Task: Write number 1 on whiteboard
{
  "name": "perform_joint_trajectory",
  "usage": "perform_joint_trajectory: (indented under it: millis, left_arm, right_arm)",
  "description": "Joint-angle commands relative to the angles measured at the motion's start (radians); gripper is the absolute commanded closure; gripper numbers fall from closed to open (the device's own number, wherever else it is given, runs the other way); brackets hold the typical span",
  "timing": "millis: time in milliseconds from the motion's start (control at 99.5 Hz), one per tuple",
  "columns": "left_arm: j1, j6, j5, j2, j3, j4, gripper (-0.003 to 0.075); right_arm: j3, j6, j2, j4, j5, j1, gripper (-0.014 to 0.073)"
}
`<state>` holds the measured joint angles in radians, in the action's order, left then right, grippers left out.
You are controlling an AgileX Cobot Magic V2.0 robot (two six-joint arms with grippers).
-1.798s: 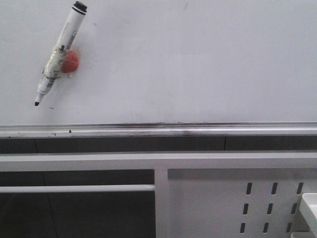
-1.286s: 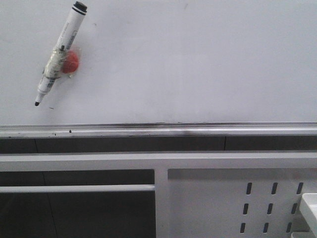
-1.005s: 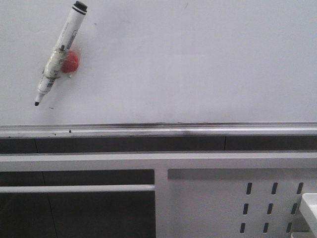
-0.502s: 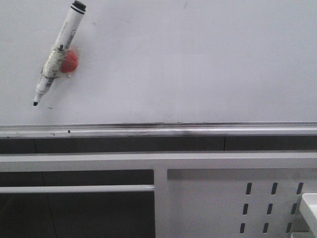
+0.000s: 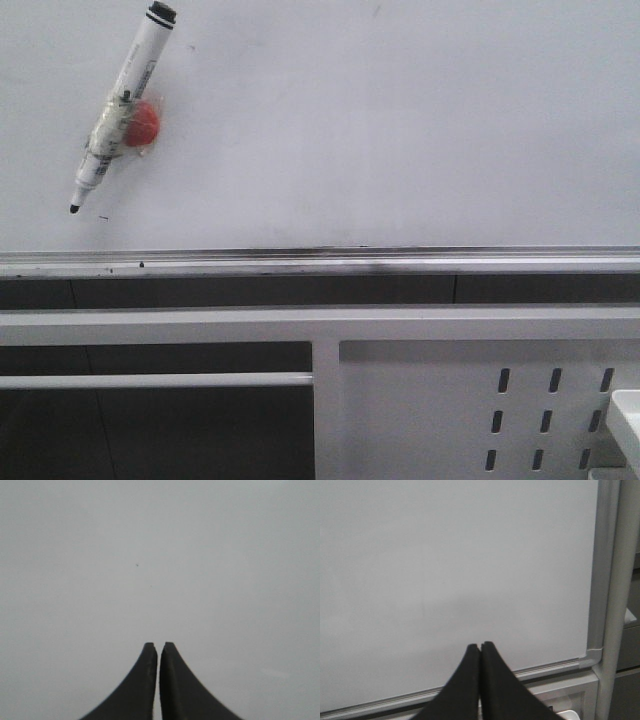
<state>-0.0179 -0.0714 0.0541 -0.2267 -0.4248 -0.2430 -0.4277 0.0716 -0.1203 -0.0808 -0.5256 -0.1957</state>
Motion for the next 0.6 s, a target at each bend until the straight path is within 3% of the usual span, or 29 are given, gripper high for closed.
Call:
perform_joint_trajectory:
  millis: [0,151,271,372,593]
  left_arm:
    - [-0.008,0.010,0.088,-0.020,-0.035,-0.009,0.0739]
    - [-0.010,0.010,0.071,-0.028,-0.035,0.012,0.0707]
    - [-0.030,0.010,-0.003,-0.066,-0.035,0.030,0.0544]
    - [-0.051,0.010,0.017,-0.102,-0.022,0.022,0.0420]
    - [-0.068,0.010,0.044,-0.203,-0.017,0.103,0.0402]
  right_arm:
    - [-0.036,-0.002,-0.029,-0.017,0.057,0.001,0.0663]
    - [-0.043,-0.041,-0.060,-0.017,-0.013,0.013,0.0663]
    - [-0.041,-0.052,-0.083,0.012,-0.002,0.036,0.0663]
    - [-0.041,-0.052,-0.100,0.047,0.040,0.036,0.0663]
    - [-0.041,-0.045,-0.123,0.027,0.037,0.073,0.0663]
